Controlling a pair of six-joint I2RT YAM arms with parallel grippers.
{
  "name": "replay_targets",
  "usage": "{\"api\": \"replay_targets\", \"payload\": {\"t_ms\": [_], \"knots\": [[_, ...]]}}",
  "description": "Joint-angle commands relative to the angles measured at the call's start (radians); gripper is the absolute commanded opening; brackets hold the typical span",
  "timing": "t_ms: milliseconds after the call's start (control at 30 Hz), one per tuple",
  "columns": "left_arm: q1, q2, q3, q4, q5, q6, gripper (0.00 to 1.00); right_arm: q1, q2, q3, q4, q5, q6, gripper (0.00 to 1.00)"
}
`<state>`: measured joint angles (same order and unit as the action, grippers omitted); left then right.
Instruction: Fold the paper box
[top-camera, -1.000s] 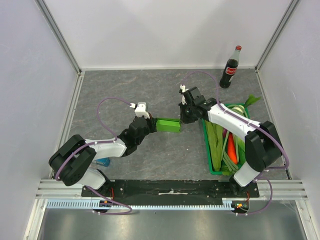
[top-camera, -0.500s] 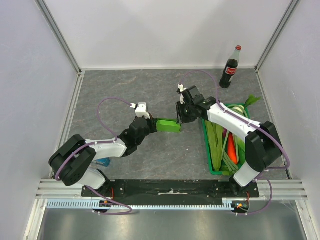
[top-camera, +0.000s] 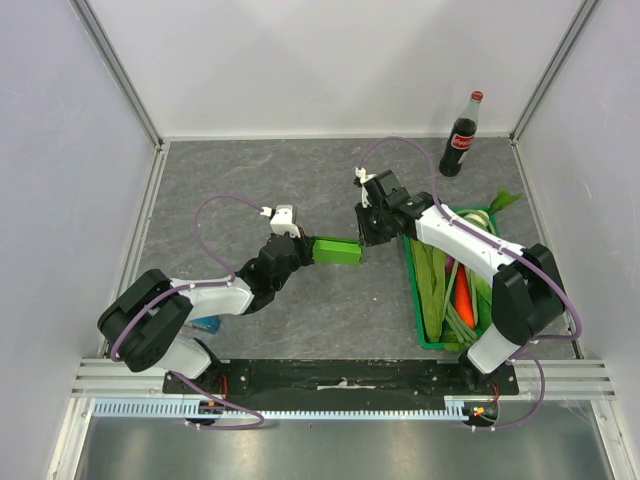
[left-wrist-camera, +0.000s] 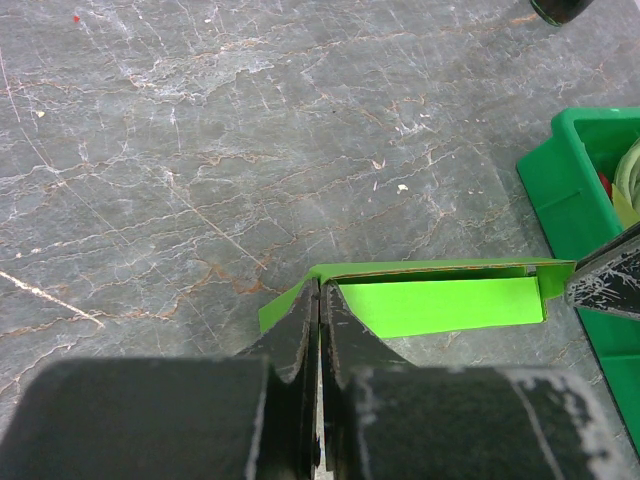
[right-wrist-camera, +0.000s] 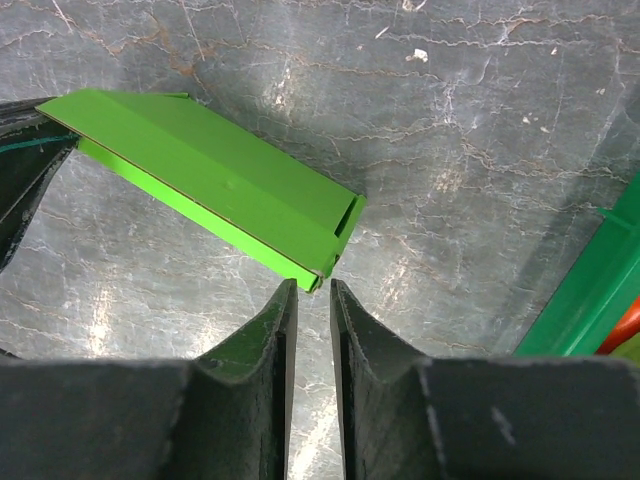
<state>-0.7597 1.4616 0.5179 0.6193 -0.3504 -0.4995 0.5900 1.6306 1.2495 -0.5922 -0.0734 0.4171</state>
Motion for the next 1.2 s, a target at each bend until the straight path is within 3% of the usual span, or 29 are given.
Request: {"api": "replay_targets", "payload": {"t_ms": [0, 333, 567, 1167], "knots": [[-0.015, 0.025, -0.013, -0.130, 0.005, 0.027, 0.02, 0.002, -0.015, 0.048, -0.005, 0.021, -0.023, 0.25], [-0.016, 0.022, -0.012, -0.132, 0.007, 0.027, 0.02, 0.002, 0.015, 0.047, 0.029, 0.009, -0.001, 0.14], [-0.018, 0.009, -0.009, -0.136, 0.010, 0.019, 0.02, 0.004, 0.000, 0.001, 0.078, 0.004, 0.089, 0.00], [-0.018, 0.003, -0.010, -0.144, 0.010, -0.004, 0.02, 0.024, -0.109, -0.174, 0.213, 0.119, 0.268, 0.00]]}}
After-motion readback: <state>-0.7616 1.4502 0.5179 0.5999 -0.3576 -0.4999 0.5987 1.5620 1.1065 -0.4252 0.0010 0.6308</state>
